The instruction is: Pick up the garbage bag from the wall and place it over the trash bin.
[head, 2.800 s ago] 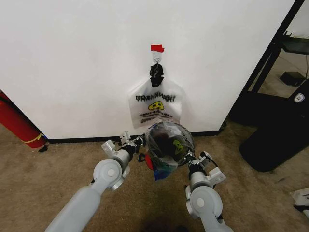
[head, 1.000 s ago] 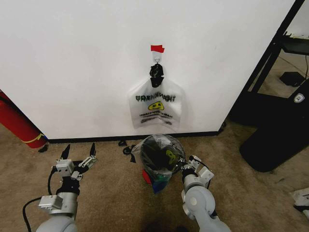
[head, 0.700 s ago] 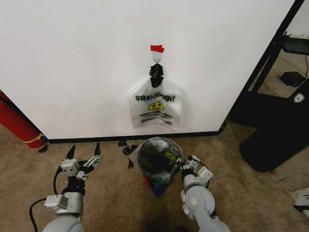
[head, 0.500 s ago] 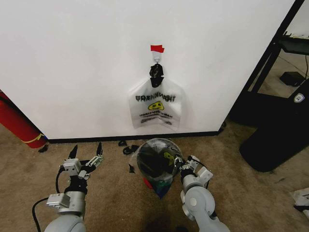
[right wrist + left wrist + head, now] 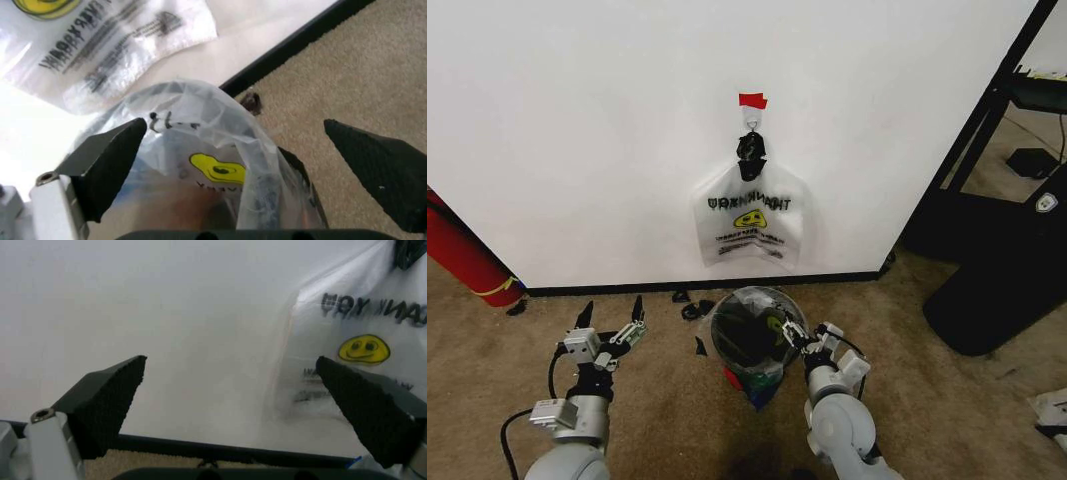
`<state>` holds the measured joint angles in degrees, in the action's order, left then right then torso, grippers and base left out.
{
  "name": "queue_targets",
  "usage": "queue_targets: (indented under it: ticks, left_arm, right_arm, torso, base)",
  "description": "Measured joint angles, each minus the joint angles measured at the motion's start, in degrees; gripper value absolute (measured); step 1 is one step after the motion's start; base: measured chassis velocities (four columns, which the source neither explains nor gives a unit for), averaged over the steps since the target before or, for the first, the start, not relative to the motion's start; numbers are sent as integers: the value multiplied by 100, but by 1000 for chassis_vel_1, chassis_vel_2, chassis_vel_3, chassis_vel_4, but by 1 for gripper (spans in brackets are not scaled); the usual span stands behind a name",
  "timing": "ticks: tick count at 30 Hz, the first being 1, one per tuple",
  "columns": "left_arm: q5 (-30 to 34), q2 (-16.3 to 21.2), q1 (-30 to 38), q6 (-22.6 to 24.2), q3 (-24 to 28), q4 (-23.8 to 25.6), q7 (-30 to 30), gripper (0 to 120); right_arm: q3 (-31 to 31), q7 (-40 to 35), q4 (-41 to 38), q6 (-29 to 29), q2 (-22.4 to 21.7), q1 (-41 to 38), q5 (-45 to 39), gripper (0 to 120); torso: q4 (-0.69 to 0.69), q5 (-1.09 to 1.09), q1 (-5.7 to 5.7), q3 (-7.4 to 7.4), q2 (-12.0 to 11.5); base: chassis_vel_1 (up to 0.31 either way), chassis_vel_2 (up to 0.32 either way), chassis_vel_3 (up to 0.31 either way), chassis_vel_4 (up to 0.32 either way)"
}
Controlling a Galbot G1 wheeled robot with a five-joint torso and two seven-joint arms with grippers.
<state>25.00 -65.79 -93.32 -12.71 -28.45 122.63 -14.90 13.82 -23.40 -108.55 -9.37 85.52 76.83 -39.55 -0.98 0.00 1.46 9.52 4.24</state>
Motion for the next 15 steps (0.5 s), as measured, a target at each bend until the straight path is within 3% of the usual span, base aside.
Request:
queue_targets:
  ticks: [7, 11, 15]
  left_arm:
    - [-9, 32, -40, -1, -6, 45, -1, 100]
    - [-69, 34, -35, -15, 21, -1, -1, 100]
    - [-338, -33, 29, -75, 171, -94, -20, 100]
  right_arm:
    - [36, 291, 127, 464, 21, 27, 179, 100]
    - [50, 708, -176, 1085, -11, 348, 1096, 100]
    - [315, 976, -635, 1851, -28, 902, 2580, 100]
  torso:
    - [1, 1, 0, 0, 0]
    - [0, 1, 0, 0, 0]
    - [0, 1, 0, 0, 0]
  base:
    - [0, 0, 0, 0]
    - [0, 0, 0, 0]
    - [0, 0, 0, 0]
